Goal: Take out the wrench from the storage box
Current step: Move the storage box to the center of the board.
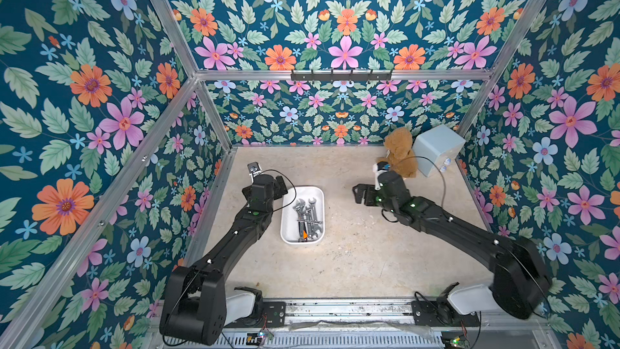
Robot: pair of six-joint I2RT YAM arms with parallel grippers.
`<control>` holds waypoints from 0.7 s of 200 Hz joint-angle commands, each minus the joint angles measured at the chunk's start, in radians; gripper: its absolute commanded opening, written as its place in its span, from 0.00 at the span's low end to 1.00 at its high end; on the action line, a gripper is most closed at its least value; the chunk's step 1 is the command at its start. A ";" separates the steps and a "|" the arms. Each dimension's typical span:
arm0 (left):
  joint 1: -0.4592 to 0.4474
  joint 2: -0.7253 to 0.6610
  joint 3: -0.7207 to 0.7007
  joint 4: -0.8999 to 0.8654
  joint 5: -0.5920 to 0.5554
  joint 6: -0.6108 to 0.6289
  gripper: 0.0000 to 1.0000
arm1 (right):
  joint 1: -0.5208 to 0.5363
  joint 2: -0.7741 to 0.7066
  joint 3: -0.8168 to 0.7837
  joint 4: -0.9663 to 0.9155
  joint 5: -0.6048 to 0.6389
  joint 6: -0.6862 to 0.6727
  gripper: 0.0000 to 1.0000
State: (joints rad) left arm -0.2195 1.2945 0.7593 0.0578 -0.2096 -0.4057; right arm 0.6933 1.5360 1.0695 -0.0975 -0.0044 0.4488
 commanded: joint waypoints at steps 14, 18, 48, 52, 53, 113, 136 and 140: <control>0.054 0.082 0.009 -0.170 0.369 -0.126 0.97 | 0.033 0.218 0.103 0.050 -0.370 0.141 0.90; 0.059 0.088 0.005 -0.165 0.398 -0.133 0.97 | 0.038 0.237 0.115 0.060 -0.387 0.149 0.89; 0.077 0.133 -0.022 -0.130 0.559 -0.172 0.92 | 0.069 0.361 0.213 0.043 -0.457 0.159 0.77; 0.077 0.138 -0.024 -0.123 0.576 -0.178 0.92 | 0.070 0.375 0.224 0.039 -0.465 0.160 0.75; 0.077 0.139 -0.025 -0.120 0.580 -0.180 0.92 | 0.070 0.379 0.226 0.037 -0.467 0.160 0.75; 0.077 0.176 -0.032 -0.040 0.739 -0.249 0.87 | 0.078 0.459 0.309 -0.051 -0.480 0.154 0.69; 0.072 0.197 -0.020 -0.009 0.763 -0.270 0.87 | 0.077 0.465 0.323 -0.067 -0.473 0.149 0.69; 0.070 0.201 -0.017 -0.005 0.767 -0.276 0.87 | 0.078 0.466 0.328 -0.069 -0.473 0.148 0.69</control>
State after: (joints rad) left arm -0.1425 1.4803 0.7269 -0.0090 0.4797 -0.6468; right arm 0.7696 1.9934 1.3804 -0.1333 -0.4702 0.6041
